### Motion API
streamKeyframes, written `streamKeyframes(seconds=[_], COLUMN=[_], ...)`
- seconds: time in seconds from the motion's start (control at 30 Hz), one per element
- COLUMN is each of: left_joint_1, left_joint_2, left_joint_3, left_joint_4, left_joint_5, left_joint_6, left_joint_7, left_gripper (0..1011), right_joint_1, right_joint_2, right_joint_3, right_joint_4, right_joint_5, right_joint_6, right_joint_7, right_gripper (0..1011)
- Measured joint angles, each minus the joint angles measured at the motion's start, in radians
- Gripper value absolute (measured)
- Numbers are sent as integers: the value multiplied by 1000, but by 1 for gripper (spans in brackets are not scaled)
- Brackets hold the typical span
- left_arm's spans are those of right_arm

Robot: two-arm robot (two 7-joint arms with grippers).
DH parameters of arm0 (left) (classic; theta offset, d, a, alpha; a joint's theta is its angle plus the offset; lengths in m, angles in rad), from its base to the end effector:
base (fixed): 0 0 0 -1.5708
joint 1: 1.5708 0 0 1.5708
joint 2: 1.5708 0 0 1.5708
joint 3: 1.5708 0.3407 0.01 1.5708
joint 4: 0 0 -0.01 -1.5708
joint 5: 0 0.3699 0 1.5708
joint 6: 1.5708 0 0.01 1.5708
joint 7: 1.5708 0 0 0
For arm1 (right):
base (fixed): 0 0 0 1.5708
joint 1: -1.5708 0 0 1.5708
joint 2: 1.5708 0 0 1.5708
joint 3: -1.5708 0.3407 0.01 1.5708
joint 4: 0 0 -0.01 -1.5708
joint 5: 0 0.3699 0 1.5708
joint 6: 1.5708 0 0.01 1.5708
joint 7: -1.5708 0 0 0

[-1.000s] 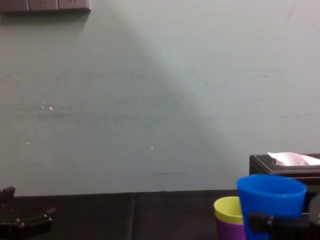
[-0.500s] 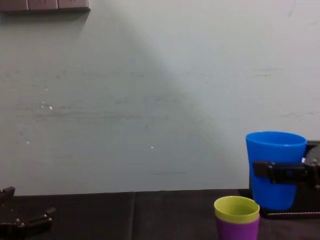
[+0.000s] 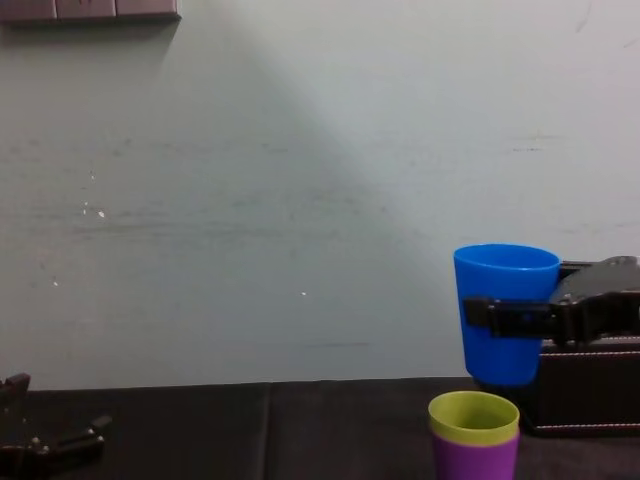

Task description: Stack the three plastic cups sequentially using one hand.

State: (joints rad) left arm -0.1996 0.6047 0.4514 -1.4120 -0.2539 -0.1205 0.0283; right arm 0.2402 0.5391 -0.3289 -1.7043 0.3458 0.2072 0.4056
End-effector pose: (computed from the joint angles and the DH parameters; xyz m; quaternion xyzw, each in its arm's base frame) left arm 0.4241 0.0953 -0.3548 0.1415 -0.1325 0.5799 0.7913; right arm 0.4334 -0.0469 -0.2272 -0.0979 -0.0713 -0.4121 0.9031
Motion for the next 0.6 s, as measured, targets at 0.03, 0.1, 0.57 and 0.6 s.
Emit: streamKeyframes(seconds=[0.03, 0.1, 0.57, 0.6], left_joint_1=[0, 0, 0, 0], left_joint_2=[0, 0, 0, 0], left_joint_3=[0, 0, 0, 0], left_joint_4=[0, 0, 0, 0], left_joint_5=[0, 0, 0, 0], left_joint_6=[0, 0, 0, 0], left_joint_7=[0, 0, 0, 0], left_gripper=[1011, 1011, 1011, 1011], right_joint_1=[6, 24, 106, 107], right_joint_2=[-3, -15, -61, -63], right_joint_3=[-3, -15, -69, -71], right_joint_4=[10, 38, 197, 204], right_joint_5=[0, -2, -15, -15], right_joint_6=[0, -3, -42, -44], right_joint_7=[2, 10, 55, 57], right_gripper=[726, 726, 724, 724])
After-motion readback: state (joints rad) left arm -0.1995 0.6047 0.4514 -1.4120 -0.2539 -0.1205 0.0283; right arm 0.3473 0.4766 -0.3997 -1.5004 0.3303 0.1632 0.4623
